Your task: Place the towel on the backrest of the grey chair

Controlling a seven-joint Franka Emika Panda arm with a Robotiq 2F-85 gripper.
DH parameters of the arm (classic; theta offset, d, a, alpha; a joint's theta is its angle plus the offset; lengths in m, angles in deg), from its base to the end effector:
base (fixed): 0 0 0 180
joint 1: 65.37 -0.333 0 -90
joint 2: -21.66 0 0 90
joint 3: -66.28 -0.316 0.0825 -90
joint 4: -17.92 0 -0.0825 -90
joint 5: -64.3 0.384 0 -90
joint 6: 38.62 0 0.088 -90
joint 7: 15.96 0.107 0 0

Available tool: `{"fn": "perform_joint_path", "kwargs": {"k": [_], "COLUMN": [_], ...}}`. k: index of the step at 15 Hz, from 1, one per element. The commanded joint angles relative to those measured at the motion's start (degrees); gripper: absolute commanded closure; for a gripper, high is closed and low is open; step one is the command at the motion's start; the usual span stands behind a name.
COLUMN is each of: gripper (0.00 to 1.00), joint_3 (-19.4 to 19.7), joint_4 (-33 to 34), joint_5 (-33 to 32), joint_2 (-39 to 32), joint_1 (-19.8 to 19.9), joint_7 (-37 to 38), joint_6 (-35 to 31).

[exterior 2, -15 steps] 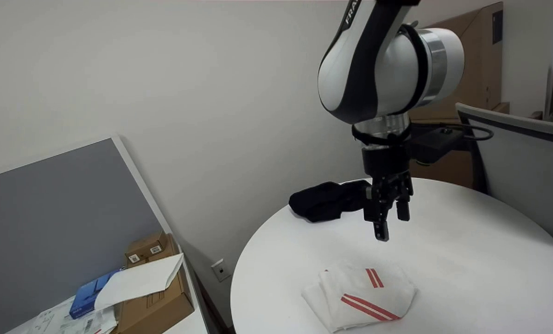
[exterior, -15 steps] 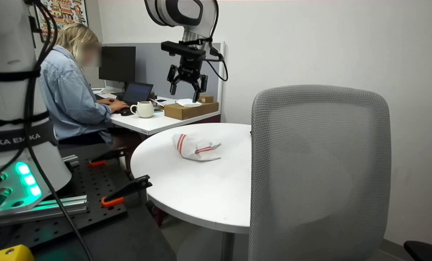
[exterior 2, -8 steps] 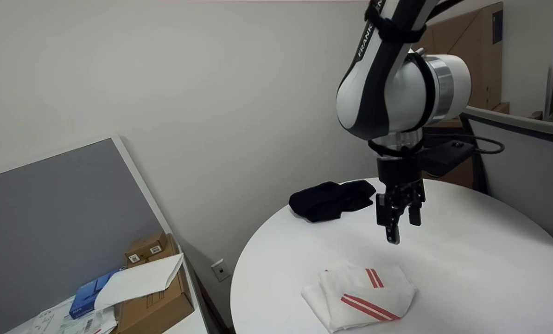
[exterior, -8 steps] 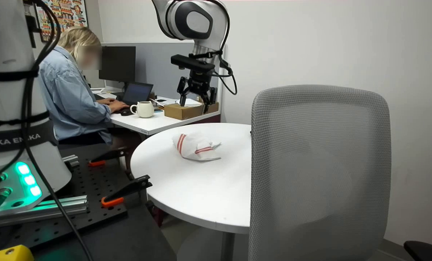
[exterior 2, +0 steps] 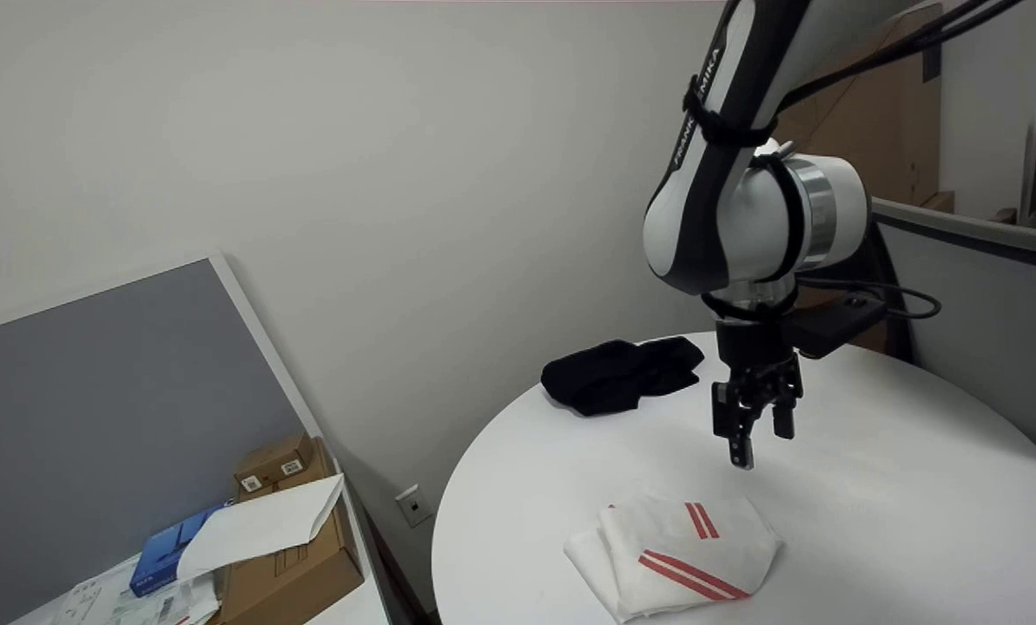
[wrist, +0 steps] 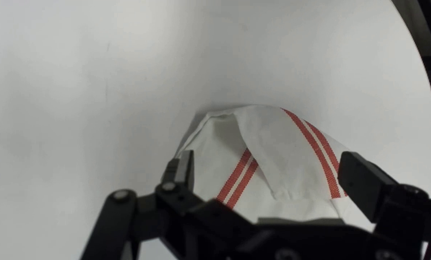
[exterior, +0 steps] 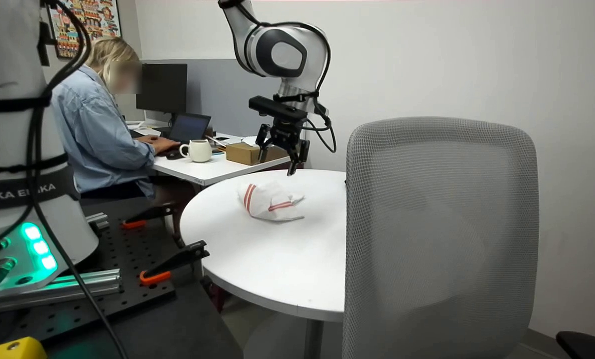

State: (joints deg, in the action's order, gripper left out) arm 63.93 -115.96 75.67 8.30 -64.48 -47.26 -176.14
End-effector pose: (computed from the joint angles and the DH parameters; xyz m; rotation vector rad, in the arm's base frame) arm 0.4991 0.0147 0.2230 -2.9023 -0.6087 0.1936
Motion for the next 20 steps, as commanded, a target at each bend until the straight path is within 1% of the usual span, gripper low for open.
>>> {"fn": "perform_joint_path", "kwargs": {"k": [1, 6, 10, 15, 20], "gripper": [0.0, 0.0, 0.0, 0.0, 0.0], "joint_3": [-2.2, -5.1, -7.3, -9.2, -9.4], "joint_4": [5.2, 10.0, 12.7, 12.3, 10.8], "joint_5": [1.3, 0.1, -0.1, -0.4, -2.0], "joint_2": [-6.3, -13.3, -17.5, -20.0, -22.1], "joint_1": [1.9, 2.8, 3.4, 4.1, 3.7], "joint_7": [-2.4, -3.8, -4.8, -6.6, -6.7], "joint_6": [-1.2, -1.4, -0.7, 0.2, -0.4]}}
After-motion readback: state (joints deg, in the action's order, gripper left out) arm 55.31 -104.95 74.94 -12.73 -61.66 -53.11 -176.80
